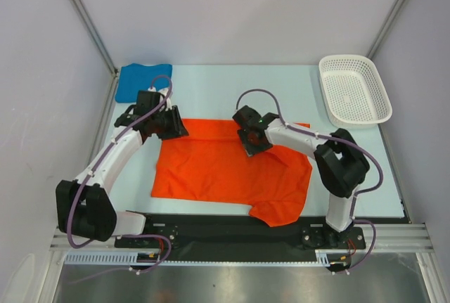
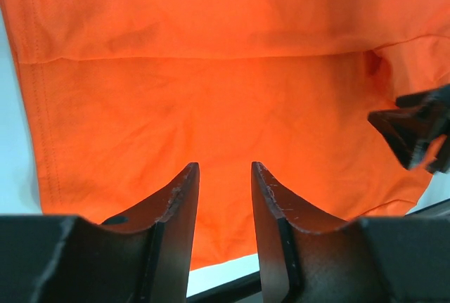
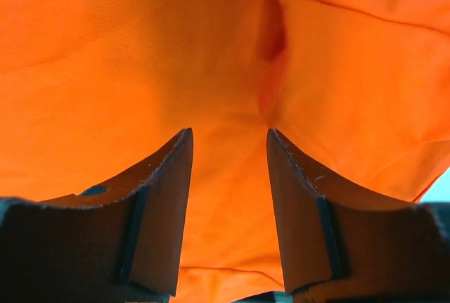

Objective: Fold and stack the t-shirts
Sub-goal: Fold the tshirt

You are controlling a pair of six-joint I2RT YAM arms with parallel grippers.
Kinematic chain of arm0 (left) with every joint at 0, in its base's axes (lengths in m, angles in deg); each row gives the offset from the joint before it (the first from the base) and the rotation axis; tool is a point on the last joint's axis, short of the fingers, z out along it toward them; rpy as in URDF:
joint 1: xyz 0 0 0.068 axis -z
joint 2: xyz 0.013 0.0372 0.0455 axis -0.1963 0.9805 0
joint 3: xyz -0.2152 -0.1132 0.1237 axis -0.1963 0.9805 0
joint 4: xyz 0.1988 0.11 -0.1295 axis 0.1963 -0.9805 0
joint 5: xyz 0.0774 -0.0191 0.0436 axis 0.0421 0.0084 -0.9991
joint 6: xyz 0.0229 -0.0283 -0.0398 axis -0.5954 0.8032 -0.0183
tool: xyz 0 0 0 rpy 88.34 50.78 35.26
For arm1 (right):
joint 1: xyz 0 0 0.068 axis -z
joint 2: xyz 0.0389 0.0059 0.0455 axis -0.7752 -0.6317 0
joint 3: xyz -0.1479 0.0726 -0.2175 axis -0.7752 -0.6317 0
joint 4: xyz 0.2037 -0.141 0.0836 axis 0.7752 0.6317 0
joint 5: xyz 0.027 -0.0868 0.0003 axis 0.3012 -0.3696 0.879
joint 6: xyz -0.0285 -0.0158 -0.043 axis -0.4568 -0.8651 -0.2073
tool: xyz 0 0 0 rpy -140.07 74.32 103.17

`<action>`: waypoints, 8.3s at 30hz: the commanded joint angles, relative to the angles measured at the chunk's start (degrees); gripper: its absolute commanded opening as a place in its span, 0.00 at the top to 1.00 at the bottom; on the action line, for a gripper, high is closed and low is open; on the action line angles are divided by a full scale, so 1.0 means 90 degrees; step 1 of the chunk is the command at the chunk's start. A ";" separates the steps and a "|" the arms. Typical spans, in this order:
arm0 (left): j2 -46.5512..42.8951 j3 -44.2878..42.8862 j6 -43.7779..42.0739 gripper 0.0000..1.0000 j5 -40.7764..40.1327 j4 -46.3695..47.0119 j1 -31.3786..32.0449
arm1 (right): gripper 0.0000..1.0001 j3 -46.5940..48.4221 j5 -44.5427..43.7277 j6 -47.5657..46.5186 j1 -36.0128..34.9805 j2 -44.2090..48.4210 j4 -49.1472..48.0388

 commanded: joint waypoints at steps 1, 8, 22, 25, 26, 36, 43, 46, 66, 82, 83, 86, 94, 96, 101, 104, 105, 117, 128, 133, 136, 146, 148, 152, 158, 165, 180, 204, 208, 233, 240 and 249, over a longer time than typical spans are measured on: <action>-0.0337 -0.0037 -0.0233 0.59 -0.0046 -0.0202 -0.0002 | 0.49 0.0326 -0.1301 -0.0494 -0.0267 -0.0362 -0.0058; -0.0610 0.0031 -0.0262 0.57 -0.0135 -0.0359 -0.0002 | 0.52 0.0502 -0.1838 -0.0749 -0.0267 -0.0801 -0.0439; -0.0376 -0.0301 -0.0399 0.56 -0.0193 -0.0486 -0.0012 | 0.69 0.0688 -0.2317 -0.1062 -0.0179 -0.1164 -0.0673; -0.0347 -0.0320 -0.0379 0.56 -0.0174 -0.0466 -0.0002 | 0.76 0.0805 -0.2249 -0.1110 -0.0150 -0.1183 -0.0674; -0.0327 -0.0339 -0.0389 0.56 -0.0154 -0.0476 -0.0002 | 0.78 0.0844 -0.2229 -0.1120 -0.0150 -0.1183 -0.0635; -0.0239 -0.0301 -0.0350 0.55 -0.0076 -0.0418 -0.0002 | 0.93 0.1146 -0.0201 -0.1160 0.0229 -0.0636 0.0263; -0.0152 -0.0213 -0.0291 0.55 0.0080 -0.0300 -0.0012 | 0.83 0.1167 0.1783 -0.0917 0.0709 -0.0276 0.0860; -0.0122 -0.0223 -0.0282 0.55 0.0119 -0.0310 -0.0002 | 0.66 0.0747 0.2700 -0.0467 0.1138 0.0251 0.0548; 0.0024 -0.0193 -0.0077 0.56 0.0432 -0.0037 -0.0002 | 0.75 -0.1694 0.2010 0.1084 0.2154 0.1687 0.0254; -0.0005 -0.0340 -0.0223 0.56 0.0354 -0.0251 -0.0002 | 0.67 -0.2935 0.2487 0.2112 0.2780 0.1718 -0.1269; -0.0005 -0.0369 -0.0233 0.56 0.0354 -0.0280 -0.0002 | 0.67 -0.2935 0.2555 0.2170 0.2799 0.1669 -0.1337; -0.0024 -0.0398 -0.0272 0.56 0.0344 -0.0310 -0.0002 | 0.66 -0.2974 0.2585 0.2316 0.2809 0.1620 -0.1387; -0.0015 -0.0437 -0.0350 0.55 0.0286 -0.0369 -0.0002 | 0.68 -0.3101 0.2702 0.2483 0.2848 0.1424 -0.1611; -0.0024 -0.0428 -0.0369 0.55 0.0286 -0.0378 -0.0002 | 0.75 -0.3072 0.2644 0.2483 0.2868 0.1415 -0.1553; -0.0015 -0.0408 -0.0399 0.55 0.0237 -0.0388 -0.0002 | 1.00 -0.3043 0.2420 0.2366 0.2868 0.1512 -0.1270; -0.0044 -0.0408 -0.0428 0.55 0.0149 -0.0417 -0.0002 | 1.00 -0.2926 0.2254 0.2171 0.2868 0.1717 -0.0909; -0.0044 -0.0398 -0.0438 0.55 0.0139 -0.0417 -0.0012 | 1.00 -0.2848 0.2234 0.2112 0.2858 0.1775 -0.0812; -0.0425 0.0207 0.0069 0.47 -0.0241 -0.0505 -0.0236 | 0.36 -0.2311 0.1873 0.1294 0.2557 0.2292 0.0282; 0.0345 0.0072 0.0216 0.52 -0.1254 -0.0358 0.0017 | 0.36 -0.1532 0.0731 0.1214 0.1940 0.2091 0.0742; 0.1446 -0.0747 0.0314 0.48 -0.2282 -0.0398 0.0135 | 0.33 -0.0262 0.0486 0.0950 0.2008 0.1016 0.0937; 0.2024 -0.1226 0.0324 0.62 -0.2468 -0.0428 0.0154 | 0.36 0.0052 0.0359 0.0794 0.2067 0.0507 0.0928; 0.4096 -0.2360 0.0119 0.82 -0.2868 -0.0632 0.0125 | 0.52 0.0297 0.0505 0.0491 0.2262 -0.0528 0.0225; 0.4360 -0.2517 0.0109 0.81 -0.2859 -0.0681 0.0057 | 0.52 0.0336 0.0573 0.0452 0.2291 -0.0782 0.0011; 0.4828 -0.2927 0.0080 0.82 -0.2781 -0.0837 -0.0099 | 0.52 0.0580 0.0534 0.0315 0.2350 -0.1309 -0.0137; 0.5600 -0.4000 -0.0057 0.82 -0.2664 -0.1257 -0.0343 | 0.52 0.1506 0.0573 0.0062 0.2506 -0.2080 -0.0049; 0.6313 -0.5348 -0.0262 0.82 -0.2498 -0.1783 -0.0490 | 0.52 0.2874 0.0827 0.0031 0.2526 -0.2755 0.0662; 0.3787 -0.3496 -0.0096 0.62 -0.2166 -0.0955 -0.0451 | 0.35 0.1383 0.1325 0.0500 0.2350 -0.0550 0.0781; -0.0376 0.0295 0.0607 0.60 -0.1179 -0.0652 -0.0354 | 0.50 -0.1470 0.2448 0.2248 0.2838 0.0409 -0.1425; -0.0434 0.0305 0.0607 0.60 -0.1189 -0.0720 -0.0334 | 0.51 -0.1587 0.2545 0.2249 0.2907 0.0165 -0.1639; -0.0366 0.0100 0.0588 0.60 -0.1228 -0.0720 -0.0324 | 0.90 -0.1041 0.2438 0.1780 0.2936 0.0408 -0.0606; -0.0298 0.0139 0.0588 0.60 -0.1180 -0.0593 -0.0324 | 0.93 -0.1138 0.2907 0.1760 0.2936 0.0633 -0.0303; -0.0317 0.0227 0.0529 0.59 -0.1209 -0.0603 -0.0334 | 0.97 -0.1422 0.2917 0.1731 0.2956 0.0829 -0.0274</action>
